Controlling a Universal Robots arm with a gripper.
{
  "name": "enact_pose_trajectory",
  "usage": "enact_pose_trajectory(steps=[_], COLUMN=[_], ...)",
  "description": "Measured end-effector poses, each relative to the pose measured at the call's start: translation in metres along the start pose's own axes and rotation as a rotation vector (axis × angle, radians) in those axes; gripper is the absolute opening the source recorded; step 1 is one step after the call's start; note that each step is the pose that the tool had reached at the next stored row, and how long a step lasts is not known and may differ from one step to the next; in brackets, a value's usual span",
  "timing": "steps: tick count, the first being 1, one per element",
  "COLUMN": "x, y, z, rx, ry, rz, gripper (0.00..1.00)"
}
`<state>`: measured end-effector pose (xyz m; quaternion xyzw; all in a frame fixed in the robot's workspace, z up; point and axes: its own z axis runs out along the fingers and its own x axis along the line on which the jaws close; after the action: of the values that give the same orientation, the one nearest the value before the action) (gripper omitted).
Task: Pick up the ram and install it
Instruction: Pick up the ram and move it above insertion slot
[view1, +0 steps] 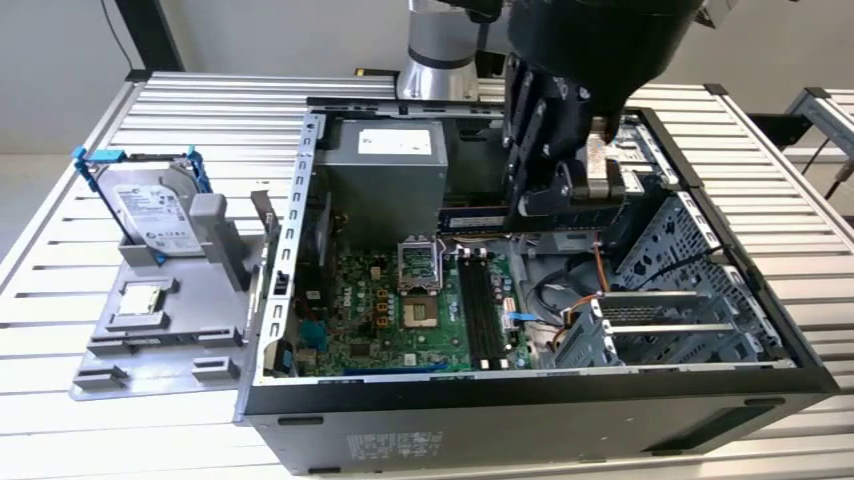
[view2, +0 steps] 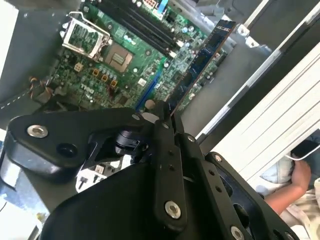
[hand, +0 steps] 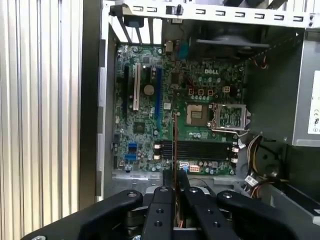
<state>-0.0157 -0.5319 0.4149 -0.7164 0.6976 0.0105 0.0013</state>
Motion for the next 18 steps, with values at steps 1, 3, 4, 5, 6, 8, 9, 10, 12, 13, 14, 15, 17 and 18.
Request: enact_pose_trajectory(steps=[1,3,4,5,6,8,9,10,12,13,14,15,17,18], x=[0.0001,0.0003,0.0004,0.0005,0.0005,0.0006,0.0006,0.0007,0.0007,0.0007,0.0006,-0.0005,-0.0054,-0.0082], y=[-0.0044,-0.0134,-0.0183,-0.0225,-0.0271,-0.0352,-0.0375,-0.0388,-0.0389,-0.0389,-0.0389,-0.0389,-0.0391,-0.0391], z=[0.0000,-0.0001,-0.0001,-0.0002,-0.0003,-0.0004,-0.0004,-0.0004,-0.0004,-0.0004,-0.0004,-0.0004,-0.0004,-0.0002], rx=[0.0000,0.0001,0.0001,0.0000,0.0001,0.0000,0.0000,0.0000,0.0000,0.0001,0.0000,0.0000,0.0000,0.0001], ry=[0.0000,-0.0002,-0.0001,-0.0002,-0.0001,0.0000,0.0000,-0.0001,-0.0001,-0.0001,-0.0001,0.0000,0.0002,-0.0001], rz=[0.000,0.000,0.000,0.000,0.000,0.000,0.000,0.000,0.000,0.000,0.000,0.000,0.001,0.001], gripper=[0.00,0.00,0.00,0.00,0.00,0.00,0.00,0.00,0.00,0.00,0.00,0.00,0.00,0.00])
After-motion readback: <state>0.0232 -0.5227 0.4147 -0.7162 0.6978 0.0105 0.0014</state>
